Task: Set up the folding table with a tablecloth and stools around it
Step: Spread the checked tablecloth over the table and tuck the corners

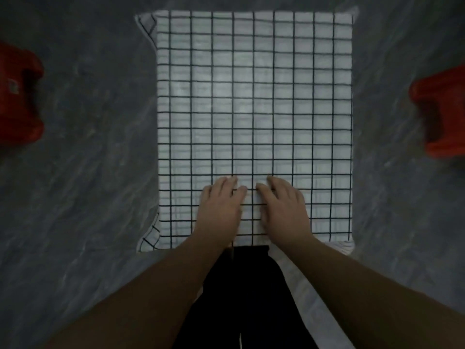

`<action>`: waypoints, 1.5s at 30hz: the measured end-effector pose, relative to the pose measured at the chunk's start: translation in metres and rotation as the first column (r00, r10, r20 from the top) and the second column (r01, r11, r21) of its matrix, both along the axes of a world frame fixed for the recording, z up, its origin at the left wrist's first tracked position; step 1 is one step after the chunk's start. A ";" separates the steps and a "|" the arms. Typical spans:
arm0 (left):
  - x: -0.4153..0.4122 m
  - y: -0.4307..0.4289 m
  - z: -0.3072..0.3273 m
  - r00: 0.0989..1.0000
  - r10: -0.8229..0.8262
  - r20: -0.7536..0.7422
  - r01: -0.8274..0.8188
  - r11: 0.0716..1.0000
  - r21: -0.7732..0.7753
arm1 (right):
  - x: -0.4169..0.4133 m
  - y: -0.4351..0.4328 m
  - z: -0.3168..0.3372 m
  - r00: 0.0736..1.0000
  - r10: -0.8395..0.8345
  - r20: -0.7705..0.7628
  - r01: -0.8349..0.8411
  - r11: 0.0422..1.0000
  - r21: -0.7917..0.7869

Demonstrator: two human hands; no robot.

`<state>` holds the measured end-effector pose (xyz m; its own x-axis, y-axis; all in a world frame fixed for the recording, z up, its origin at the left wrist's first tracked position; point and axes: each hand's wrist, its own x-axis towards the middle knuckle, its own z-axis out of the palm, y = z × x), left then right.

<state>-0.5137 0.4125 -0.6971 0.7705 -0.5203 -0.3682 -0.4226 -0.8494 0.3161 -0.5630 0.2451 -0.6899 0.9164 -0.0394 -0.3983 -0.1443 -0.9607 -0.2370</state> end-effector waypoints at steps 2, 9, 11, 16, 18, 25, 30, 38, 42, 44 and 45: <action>-0.001 0.012 -0.001 1.000 0.003 0.014 -0.004 1.000 0.024 | -0.008 -0.018 0.000 0.999 -0.033 -0.016 0.033 0.999 -0.013; 0.004 0.071 0.014 0.982 0.181 -0.055 -0.168 0.967 0.192 | -0.034 -0.109 0.004 0.935 -0.355 -0.005 0.355 0.935 -0.017; 0.011 0.077 0.018 0.973 0.222 -0.063 -0.202 0.953 0.225 | -0.030 -0.120 0.008 0.917 -0.398 0.012 0.398 0.917 -0.003; 0.049 0.034 0.024 0.989 0.146 -0.004 -0.146 0.985 0.091 | 0.031 -0.099 0.010 0.985 -0.161 0.066 0.155 0.985 0.080; 0.069 0.004 0.019 0.995 0.098 0.024 -0.099 0.995 0.022 | 0.064 -0.075 0.008 0.993 -0.071 0.097 0.062 0.993 0.097; 0.147 -0.054 -0.007 0.995 0.073 0.064 -0.071 0.997 -0.020 | 0.157 -0.040 -0.012 0.983 0.059 0.172 -0.074 0.994 0.078; 0.172 -0.017 -0.008 0.996 0.037 0.087 -0.041 0.998 0.044 | 0.170 -0.096 -0.012 0.990 0.017 0.139 -0.016 1.000 -0.005; 0.182 0.039 0.004 0.980 0.180 0.083 -0.190 0.972 0.139 | 0.179 -0.166 -0.006 0.961 -0.209 0.183 0.221 0.974 -0.048; 0.216 0.009 0.006 0.984 0.101 0.148 -0.107 0.994 0.032 | 0.218 -0.149 -0.006 0.961 -0.139 0.241 0.138 0.990 0.019; 0.245 -0.016 0.003 0.984 0.043 0.172 -0.040 0.999 -0.021 | 0.241 -0.130 -0.009 0.965 -0.093 0.244 0.080 0.995 0.062; 0.259 -0.029 0.002 0.986 0.021 0.167 -0.017 1.000 -0.025 | 0.251 -0.120 -0.009 0.968 -0.062 0.244 0.047 0.996 0.070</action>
